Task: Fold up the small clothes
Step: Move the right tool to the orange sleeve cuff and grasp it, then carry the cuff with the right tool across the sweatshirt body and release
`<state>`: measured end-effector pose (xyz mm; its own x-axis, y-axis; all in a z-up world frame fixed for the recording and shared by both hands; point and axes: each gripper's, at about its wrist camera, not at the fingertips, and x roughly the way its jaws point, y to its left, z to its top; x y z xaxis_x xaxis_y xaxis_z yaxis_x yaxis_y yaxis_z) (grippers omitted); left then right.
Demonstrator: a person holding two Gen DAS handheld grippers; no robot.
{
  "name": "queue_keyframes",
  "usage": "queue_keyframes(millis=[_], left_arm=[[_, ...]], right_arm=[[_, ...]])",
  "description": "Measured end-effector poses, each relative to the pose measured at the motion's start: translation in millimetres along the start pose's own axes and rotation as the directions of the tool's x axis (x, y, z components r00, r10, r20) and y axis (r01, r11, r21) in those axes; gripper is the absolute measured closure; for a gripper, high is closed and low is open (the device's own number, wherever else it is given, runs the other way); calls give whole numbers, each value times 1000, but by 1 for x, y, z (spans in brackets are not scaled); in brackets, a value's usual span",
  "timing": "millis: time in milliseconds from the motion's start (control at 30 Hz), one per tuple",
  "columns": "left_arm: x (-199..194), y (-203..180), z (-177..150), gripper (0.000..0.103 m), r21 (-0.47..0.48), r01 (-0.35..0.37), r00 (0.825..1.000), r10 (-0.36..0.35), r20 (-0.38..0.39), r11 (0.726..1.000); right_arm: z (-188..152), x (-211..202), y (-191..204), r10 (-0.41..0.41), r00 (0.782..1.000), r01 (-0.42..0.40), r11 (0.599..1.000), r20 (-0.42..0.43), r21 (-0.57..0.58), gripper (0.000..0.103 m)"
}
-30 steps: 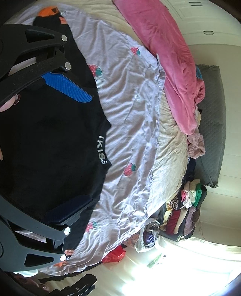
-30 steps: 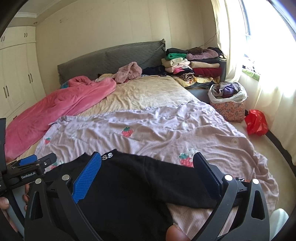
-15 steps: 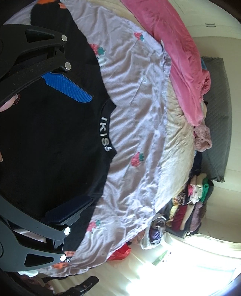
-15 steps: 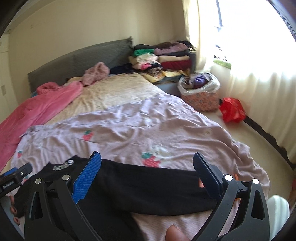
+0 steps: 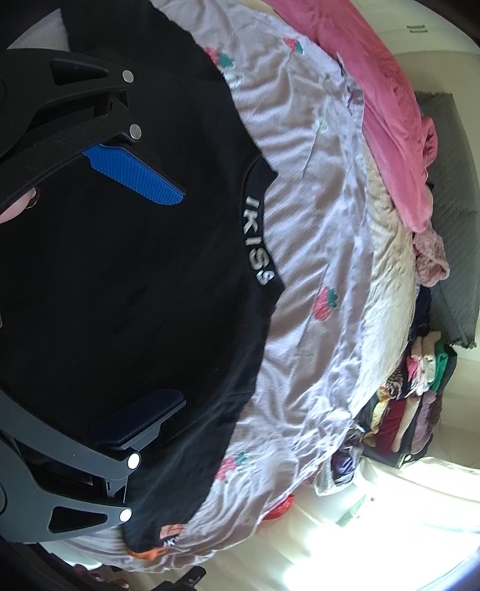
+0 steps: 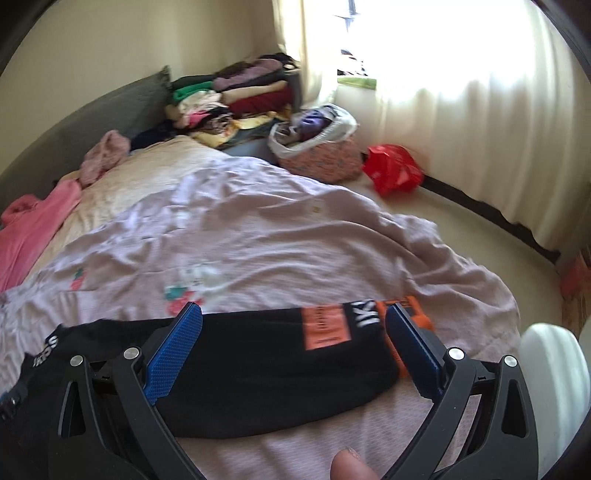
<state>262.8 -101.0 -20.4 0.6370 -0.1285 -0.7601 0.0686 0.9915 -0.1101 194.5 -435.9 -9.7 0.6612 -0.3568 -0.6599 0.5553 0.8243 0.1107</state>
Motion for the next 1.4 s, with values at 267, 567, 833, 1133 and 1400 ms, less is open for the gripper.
queue_keyframes(millis=[267, 567, 833, 1133, 1400], left_arm=[[23, -15, -11, 9, 48, 1, 999, 1, -33, 999], [48, -15, -15, 9, 48, 19, 998, -15, -67, 999], [54, -9, -20, 9, 29, 22, 997, -20, -79, 999], [34, 7, -17, 9, -3, 32, 998, -32, -56, 999], [18, 25, -15, 9, -57, 50, 998, -52, -35, 997]], right_arm=[[-7, 31, -50, -69, 996, 74, 991, -52, 114, 4], [-16, 72, -75, -82, 986, 107, 979, -144, 171, 4], [-19, 80, -72, -76, 983, 99, 986, -164, 137, 78], [-8, 42, -41, 87, 996, -85, 995, -35, 54, 97], [3, -5, 1, 331, 942, -332, 943, 48, -2, 97]])
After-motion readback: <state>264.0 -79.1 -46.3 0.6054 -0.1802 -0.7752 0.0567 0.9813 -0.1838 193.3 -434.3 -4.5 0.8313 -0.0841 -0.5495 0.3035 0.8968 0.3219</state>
